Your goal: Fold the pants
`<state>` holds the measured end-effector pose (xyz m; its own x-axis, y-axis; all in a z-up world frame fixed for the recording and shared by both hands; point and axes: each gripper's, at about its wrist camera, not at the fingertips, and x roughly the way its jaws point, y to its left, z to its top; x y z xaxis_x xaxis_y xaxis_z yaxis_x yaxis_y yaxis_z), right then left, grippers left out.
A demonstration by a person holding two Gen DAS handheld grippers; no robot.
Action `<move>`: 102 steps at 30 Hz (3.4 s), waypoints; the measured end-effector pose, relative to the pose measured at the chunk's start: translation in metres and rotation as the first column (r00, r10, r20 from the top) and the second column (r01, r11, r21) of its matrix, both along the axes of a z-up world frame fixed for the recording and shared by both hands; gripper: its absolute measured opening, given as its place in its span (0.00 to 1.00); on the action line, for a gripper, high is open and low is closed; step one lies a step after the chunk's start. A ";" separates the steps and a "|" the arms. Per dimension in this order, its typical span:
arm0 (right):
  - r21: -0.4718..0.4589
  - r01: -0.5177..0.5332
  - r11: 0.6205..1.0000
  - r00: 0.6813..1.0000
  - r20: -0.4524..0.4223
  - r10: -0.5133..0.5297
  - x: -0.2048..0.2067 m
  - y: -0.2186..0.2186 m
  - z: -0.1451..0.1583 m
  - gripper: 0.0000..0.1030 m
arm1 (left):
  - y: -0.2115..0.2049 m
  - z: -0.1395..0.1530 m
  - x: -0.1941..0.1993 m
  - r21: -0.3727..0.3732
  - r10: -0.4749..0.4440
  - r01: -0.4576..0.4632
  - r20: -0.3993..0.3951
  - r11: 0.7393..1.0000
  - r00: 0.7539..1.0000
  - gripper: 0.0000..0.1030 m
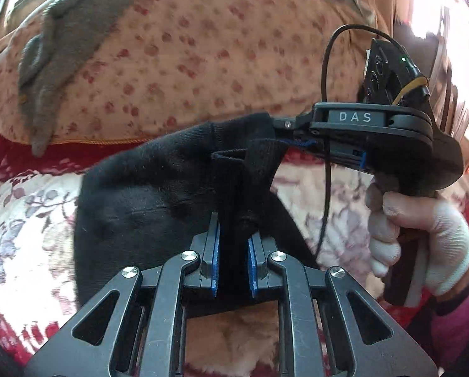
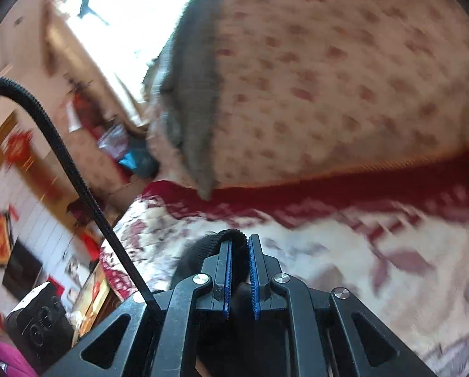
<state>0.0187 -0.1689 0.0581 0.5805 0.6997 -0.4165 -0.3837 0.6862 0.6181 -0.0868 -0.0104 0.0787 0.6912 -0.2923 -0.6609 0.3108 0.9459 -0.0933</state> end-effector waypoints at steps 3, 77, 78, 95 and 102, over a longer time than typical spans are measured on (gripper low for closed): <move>0.009 0.047 0.999 0.994 -0.100 -0.046 0.008 -0.016 -0.042 0.09 | -0.005 -0.027 0.011 0.014 -0.004 0.005 -0.063 1.000 0.998 0.13; -0.211 0.108 0.971 0.994 -0.006 -0.112 -0.072 0.059 0.006 0.49 | 0.084 0.005 0.025 0.024 0.191 -0.191 0.000 0.981 0.981 0.54; -0.210 0.105 0.972 0.994 -0.002 -0.107 -0.073 0.060 0.007 0.50 | 0.084 0.005 0.024 0.022 0.192 -0.192 -0.001 0.981 0.981 0.54; -0.175 0.166 0.971 0.958 -0.207 -0.201 -0.049 0.002 -0.056 0.73 | 0.139 -0.025 0.049 -0.182 0.139 -0.174 -0.194 0.968 0.971 0.57; -0.042 0.114 0.993 0.955 -0.269 -0.122 -0.036 -0.001 -0.080 0.84 | 0.138 -0.051 0.066 -0.281 0.023 -0.105 -0.280 0.954 0.960 0.70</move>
<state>-0.0174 -0.1699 -0.0223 0.5210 0.6199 -0.5868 -0.1196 0.7337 0.6688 -0.0210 0.1276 0.0281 0.5218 -0.4601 -0.7183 0.1745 0.8818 -0.4381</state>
